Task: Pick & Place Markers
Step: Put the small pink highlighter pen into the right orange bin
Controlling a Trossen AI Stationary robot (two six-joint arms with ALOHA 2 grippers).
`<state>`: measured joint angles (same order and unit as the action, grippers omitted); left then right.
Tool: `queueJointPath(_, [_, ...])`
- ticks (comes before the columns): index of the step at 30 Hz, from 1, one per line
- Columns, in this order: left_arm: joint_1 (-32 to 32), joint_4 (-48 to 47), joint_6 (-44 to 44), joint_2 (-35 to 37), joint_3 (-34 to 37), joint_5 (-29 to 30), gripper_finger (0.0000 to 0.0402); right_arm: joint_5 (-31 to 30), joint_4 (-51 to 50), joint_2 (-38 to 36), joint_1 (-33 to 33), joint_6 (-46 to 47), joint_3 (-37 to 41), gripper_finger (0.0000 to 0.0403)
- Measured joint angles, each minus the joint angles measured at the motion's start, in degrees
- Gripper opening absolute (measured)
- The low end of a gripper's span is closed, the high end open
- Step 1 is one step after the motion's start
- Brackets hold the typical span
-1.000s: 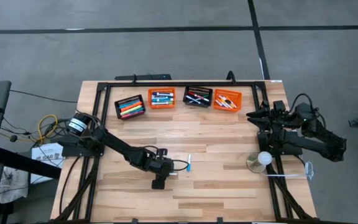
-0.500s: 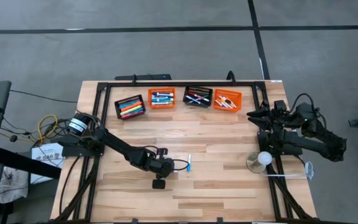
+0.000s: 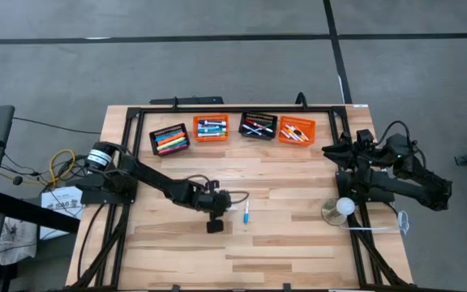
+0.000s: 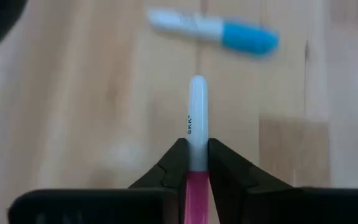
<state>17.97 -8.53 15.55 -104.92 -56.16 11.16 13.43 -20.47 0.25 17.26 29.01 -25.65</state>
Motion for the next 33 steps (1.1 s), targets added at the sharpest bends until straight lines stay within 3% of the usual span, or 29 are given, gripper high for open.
queueJointPath(8, [-5.07, 6.32, 0.13, 7.57, -0.09, -0.35, 0.0041, -0.09, 0.04, 0.22, 0.0, 1.14, 0.0, 0.0114])
queueJointPath(21, [-11.21, 29.59, -0.26, 16.05, -0.28, -0.47, 0.0045, -1.6, 7.0, 3.51, 0.0, -2.19, 0.0, 0.0116])
queueJointPath(33, [-14.53, 40.49, -0.29, 16.08, -0.28, -0.49, 0.0044, -1.39, 21.09, 20.8, -2.0, -6.79, 0.0, 0.0213])
